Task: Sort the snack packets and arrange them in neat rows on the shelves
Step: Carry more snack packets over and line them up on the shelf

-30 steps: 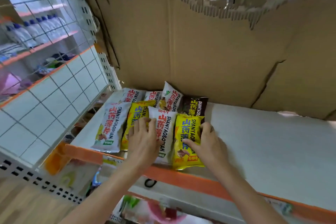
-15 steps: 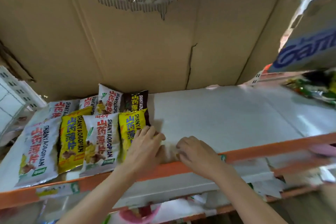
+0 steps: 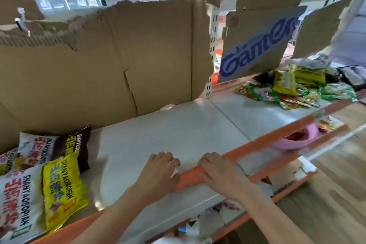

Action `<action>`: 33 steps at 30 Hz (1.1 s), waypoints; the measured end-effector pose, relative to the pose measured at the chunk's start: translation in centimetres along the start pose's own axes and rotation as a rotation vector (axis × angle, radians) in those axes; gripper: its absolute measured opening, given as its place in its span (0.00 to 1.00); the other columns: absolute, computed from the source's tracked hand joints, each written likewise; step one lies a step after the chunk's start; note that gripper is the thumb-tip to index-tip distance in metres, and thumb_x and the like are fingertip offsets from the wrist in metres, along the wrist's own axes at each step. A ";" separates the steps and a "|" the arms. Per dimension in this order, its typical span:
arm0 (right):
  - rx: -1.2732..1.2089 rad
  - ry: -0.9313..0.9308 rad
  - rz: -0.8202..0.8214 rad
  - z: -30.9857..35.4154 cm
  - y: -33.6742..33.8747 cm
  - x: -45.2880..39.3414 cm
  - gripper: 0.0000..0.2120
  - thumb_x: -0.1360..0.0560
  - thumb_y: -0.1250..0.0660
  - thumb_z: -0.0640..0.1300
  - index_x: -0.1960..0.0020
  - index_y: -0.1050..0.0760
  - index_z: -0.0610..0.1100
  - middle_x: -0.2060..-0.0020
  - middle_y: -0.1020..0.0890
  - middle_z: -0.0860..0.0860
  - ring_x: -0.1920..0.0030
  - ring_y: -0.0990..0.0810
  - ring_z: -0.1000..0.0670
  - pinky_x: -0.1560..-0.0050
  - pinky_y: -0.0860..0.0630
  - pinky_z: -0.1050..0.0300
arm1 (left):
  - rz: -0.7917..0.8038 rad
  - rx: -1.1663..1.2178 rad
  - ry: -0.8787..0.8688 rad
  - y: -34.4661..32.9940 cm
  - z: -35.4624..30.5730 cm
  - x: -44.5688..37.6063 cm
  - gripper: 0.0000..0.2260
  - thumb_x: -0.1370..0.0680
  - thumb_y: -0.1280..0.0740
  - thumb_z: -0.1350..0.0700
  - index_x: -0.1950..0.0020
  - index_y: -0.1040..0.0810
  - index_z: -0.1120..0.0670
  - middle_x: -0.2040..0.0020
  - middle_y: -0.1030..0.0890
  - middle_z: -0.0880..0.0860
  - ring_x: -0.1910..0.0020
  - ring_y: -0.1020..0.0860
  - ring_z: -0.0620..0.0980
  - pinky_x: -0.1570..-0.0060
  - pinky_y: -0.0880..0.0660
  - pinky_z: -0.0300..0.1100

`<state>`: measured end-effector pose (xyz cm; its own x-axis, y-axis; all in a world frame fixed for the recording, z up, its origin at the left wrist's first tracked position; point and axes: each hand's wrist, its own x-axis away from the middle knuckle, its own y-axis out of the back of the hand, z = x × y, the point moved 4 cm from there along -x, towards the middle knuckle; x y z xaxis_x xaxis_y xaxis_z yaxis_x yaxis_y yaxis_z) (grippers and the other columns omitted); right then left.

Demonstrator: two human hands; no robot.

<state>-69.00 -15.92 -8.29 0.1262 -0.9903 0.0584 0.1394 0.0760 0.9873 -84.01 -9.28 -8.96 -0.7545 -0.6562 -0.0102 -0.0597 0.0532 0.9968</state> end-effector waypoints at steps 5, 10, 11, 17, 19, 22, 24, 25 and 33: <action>-0.009 -0.107 0.013 -8.2 0.7 3.0 0.20 0.20 0.46 0.50 0.30 0.37 0.45 0.35 0.32 0.49 0.34 0.35 0.47 0.34 0.35 0.51 | -0.046 0.004 -0.094 -0.8 -6.1 -6.5 0.23 0.27 0.49 0.44 0.43 0.21 0.51 0.47 0.21 0.50 0.48 0.23 0.53 0.48 0.30 0.46; -0.014 -0.286 0.029 -16.2 0.5 8.1 0.21 0.21 0.43 0.49 0.29 0.40 0.47 0.32 0.34 0.49 0.34 0.34 0.47 0.36 0.33 0.49 | -0.038 0.026 -0.171 -1.6 -13.7 -12.1 0.21 0.27 0.46 0.44 0.44 0.23 0.53 0.48 0.22 0.52 0.49 0.24 0.55 0.50 0.31 0.47; -0.007 -0.319 0.039 -17.5 0.6 9.2 0.22 0.21 0.44 0.49 0.28 0.41 0.47 0.31 0.35 0.49 0.32 0.35 0.46 0.34 0.35 0.48 | -0.062 0.054 -0.200 -1.7 -14.9 -13.0 0.20 0.27 0.45 0.45 0.42 0.24 0.52 0.47 0.23 0.51 0.48 0.24 0.54 0.49 0.31 0.46; -0.036 -0.487 -0.020 -24.1 0.2 13.8 0.25 0.22 0.43 0.48 0.26 0.44 0.48 0.27 0.40 0.50 0.27 0.43 0.46 0.29 0.41 0.48 | -0.020 0.144 -0.364 -2.6 -20.7 -18.3 0.20 0.28 0.45 0.45 0.43 0.23 0.50 0.47 0.22 0.50 0.48 0.24 0.53 0.48 0.28 0.48; -0.073 -0.514 -0.049 -25.2 0.1 14.5 0.24 0.22 0.43 0.48 0.27 0.42 0.49 0.29 0.38 0.51 0.29 0.41 0.48 0.30 0.40 0.52 | -0.031 0.148 -0.422 -2.9 -21.8 -20.4 0.19 0.29 0.44 0.45 0.47 0.21 0.51 0.51 0.21 0.50 0.53 0.21 0.54 0.54 0.25 0.49; -0.108 -0.566 -0.079 -27.3 0.8 15.4 0.22 0.22 0.41 0.48 0.29 0.39 0.47 0.31 0.36 0.52 0.33 0.37 0.50 0.35 0.38 0.57 | -0.023 0.183 -0.464 -3.2 -23.2 -24.2 0.15 0.32 0.41 0.46 0.51 0.22 0.50 0.58 0.21 0.50 0.63 0.21 0.54 0.66 0.25 0.46; -0.094 -0.606 -0.078 -29.3 1.2 15.5 0.21 0.22 0.41 0.49 0.31 0.35 0.45 0.32 0.34 0.51 0.33 0.35 0.49 0.35 0.37 0.57 | -0.037 0.194 -0.475 -3.0 -24.5 -26.9 0.12 0.33 0.38 0.49 0.50 0.25 0.49 0.60 0.22 0.51 0.65 0.22 0.54 0.68 0.26 0.45; -0.066 -0.622 -0.094 -30.6 1.5 15.3 0.20 0.22 0.43 0.50 0.33 0.33 0.44 0.34 0.32 0.49 0.35 0.32 0.48 0.37 0.34 0.56 | -0.055 0.218 -0.474 -2.8 -25.1 -28.3 0.12 0.33 0.35 0.51 0.50 0.25 0.49 0.60 0.22 0.51 0.64 0.22 0.55 0.67 0.25 0.46; -0.060 -0.699 -0.085 -40.5 4.0 12.0 0.19 0.23 0.41 0.47 0.33 0.32 0.44 0.35 0.30 0.47 0.37 0.29 0.45 0.42 0.28 0.52 | -0.086 0.389 -0.400 -2.1 -26.8 -41.0 0.17 0.26 0.34 0.53 0.39 0.24 0.58 0.45 0.25 0.57 0.44 0.27 0.58 0.46 0.30 0.48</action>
<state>-27.13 -22.79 -9.65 -0.5448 -0.8345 0.0828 0.1776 -0.0183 0.9839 -35.43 -2.71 -8.54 -0.9207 -0.3380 -0.1952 -0.3115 0.3351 0.8892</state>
